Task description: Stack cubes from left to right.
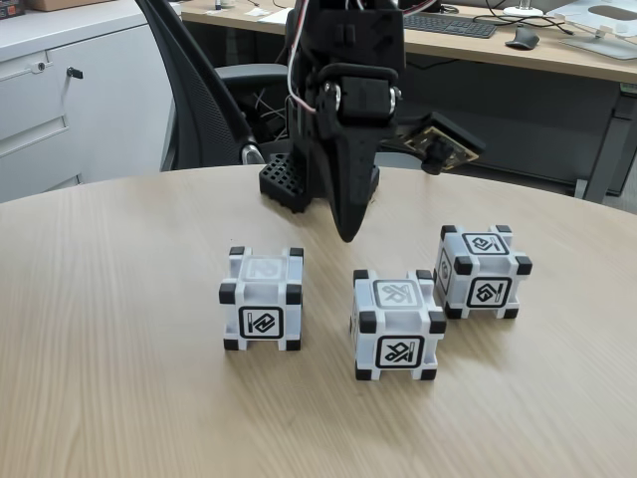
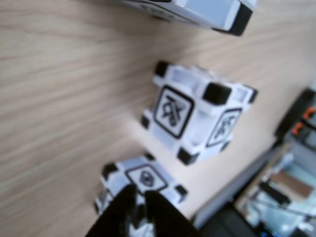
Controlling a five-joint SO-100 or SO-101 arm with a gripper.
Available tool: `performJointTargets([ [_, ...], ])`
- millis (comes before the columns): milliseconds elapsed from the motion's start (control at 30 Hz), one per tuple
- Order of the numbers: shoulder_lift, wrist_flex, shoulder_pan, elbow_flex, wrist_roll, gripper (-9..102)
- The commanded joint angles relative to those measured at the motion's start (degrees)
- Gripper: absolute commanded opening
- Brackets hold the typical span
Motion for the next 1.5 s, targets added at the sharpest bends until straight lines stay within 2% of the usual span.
performJointTargets([
  [0,0.97,0.62,0.97,-0.79,0.62,0],
  [1167,0.97,0.62,0.88,-0.79,0.18,0],
  [1467,0.53,0.62,0.97,-0.97,-4.13,0],
])
